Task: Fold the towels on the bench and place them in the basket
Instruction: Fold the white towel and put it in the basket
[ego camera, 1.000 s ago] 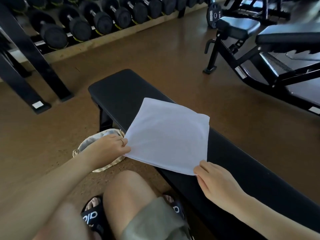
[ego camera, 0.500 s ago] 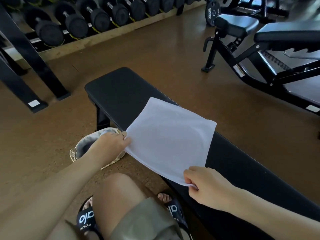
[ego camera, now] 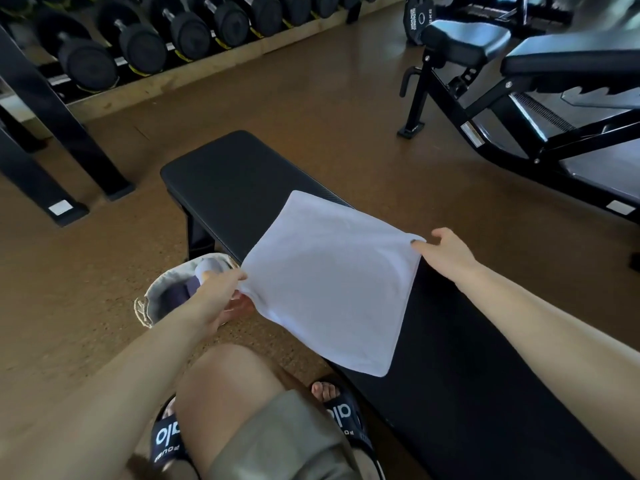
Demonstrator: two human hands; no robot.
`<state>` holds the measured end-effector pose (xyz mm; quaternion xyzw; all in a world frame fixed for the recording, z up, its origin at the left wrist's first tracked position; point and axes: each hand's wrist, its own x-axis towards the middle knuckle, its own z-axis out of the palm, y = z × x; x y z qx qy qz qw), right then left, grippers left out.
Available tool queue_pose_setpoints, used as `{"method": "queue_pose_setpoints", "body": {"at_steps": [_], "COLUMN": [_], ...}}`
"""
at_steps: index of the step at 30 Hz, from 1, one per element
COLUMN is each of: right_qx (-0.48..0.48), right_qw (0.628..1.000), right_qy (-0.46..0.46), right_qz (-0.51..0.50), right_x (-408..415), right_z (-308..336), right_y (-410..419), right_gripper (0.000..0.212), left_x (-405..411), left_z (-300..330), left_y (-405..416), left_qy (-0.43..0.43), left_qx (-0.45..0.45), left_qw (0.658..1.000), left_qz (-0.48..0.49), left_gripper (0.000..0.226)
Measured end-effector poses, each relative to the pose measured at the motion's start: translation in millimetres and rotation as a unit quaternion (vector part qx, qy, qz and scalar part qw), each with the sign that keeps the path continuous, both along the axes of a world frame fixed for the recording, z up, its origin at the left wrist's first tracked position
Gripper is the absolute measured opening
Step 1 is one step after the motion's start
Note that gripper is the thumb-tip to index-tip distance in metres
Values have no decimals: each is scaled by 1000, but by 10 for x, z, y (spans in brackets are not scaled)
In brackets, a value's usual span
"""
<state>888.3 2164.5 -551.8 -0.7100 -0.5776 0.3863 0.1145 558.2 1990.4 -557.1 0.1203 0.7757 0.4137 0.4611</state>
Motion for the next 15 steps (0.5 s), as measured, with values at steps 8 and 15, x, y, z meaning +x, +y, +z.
{"method": "queue_pose_setpoints", "body": {"at_steps": [8, 15], "right_qx": [43, 46], "right_qw": [990, 997], "right_qy": [108, 41], "right_qz": [-80, -36], "right_x": [39, 501], "right_z": [-5, -58], "right_y": [4, -301], "right_gripper": [46, 35], "left_x": [-83, -190], "left_z": [-40, -35], "left_y": [3, 341], "left_qy": [234, 429], "left_qx": [3, 14], "left_qw": [969, 872], "left_qz": [-81, -236], "left_gripper": [16, 22]}}
